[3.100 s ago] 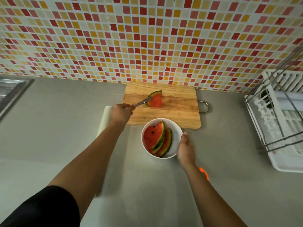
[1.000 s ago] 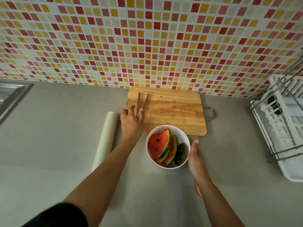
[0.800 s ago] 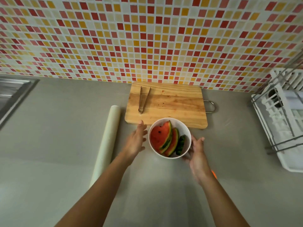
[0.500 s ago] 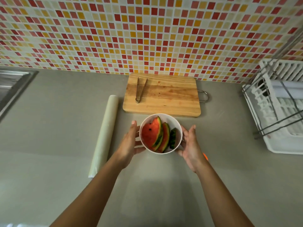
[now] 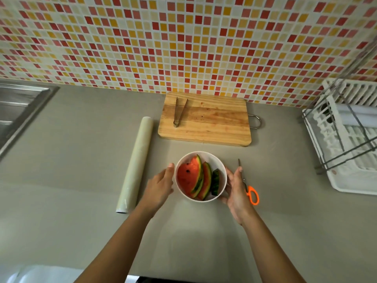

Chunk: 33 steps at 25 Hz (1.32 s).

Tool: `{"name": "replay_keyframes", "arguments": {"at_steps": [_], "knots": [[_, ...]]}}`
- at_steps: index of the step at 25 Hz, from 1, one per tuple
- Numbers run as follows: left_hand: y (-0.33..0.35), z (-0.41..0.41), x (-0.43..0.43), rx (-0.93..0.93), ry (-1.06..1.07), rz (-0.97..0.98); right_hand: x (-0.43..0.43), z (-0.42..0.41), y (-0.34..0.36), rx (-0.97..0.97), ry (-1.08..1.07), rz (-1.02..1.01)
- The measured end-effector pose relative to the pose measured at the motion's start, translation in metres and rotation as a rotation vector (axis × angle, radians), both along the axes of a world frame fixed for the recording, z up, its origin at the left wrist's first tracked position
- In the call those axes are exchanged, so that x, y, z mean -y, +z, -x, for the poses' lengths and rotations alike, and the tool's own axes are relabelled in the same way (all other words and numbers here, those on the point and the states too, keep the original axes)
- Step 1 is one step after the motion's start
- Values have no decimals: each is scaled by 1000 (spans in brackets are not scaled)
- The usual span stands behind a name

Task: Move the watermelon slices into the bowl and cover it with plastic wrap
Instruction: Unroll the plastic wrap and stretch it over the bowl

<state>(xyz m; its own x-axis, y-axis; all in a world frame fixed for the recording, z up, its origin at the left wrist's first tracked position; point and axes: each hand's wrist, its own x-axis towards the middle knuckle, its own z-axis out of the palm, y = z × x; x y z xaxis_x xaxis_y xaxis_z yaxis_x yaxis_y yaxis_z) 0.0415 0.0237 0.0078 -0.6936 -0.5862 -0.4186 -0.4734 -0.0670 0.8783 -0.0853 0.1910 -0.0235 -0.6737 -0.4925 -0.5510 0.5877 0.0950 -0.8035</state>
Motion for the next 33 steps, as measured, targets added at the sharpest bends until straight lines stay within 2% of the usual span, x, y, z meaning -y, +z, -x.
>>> {"name": "replay_keyframes", "arguments": {"at_steps": [2,3,4,6,8,10,16,20,24,26,29,33], "knots": [[-4,-5,37,35,123,390,2,2,-3,10,-22,-17],[-7,-10,63,51,206,495,3,3,-3,19,-37,-24],[-9,-14,89,71,283,476,4,4,-3,30,-54,-29],[-15,-22,126,113,364,207,5,5,-3,45,-72,-37],[-27,-25,136,174,249,42,6,4,-1,46,-74,-46],[-32,-23,134,214,118,48,8,4,1,55,-80,-54],[-26,-8,122,185,-24,70,9,4,4,57,-100,-66],[-30,-2,124,202,9,-32,9,1,9,37,-86,-67],[-33,-3,127,205,-12,-14,8,1,11,23,-56,-72],[-30,-6,128,172,2,-86,6,2,9,3,-42,-75],[-12,-7,124,50,38,-232,7,9,9,-151,-98,-133],[38,22,99,-204,-23,-305,17,16,41,-511,-142,-124]]}}
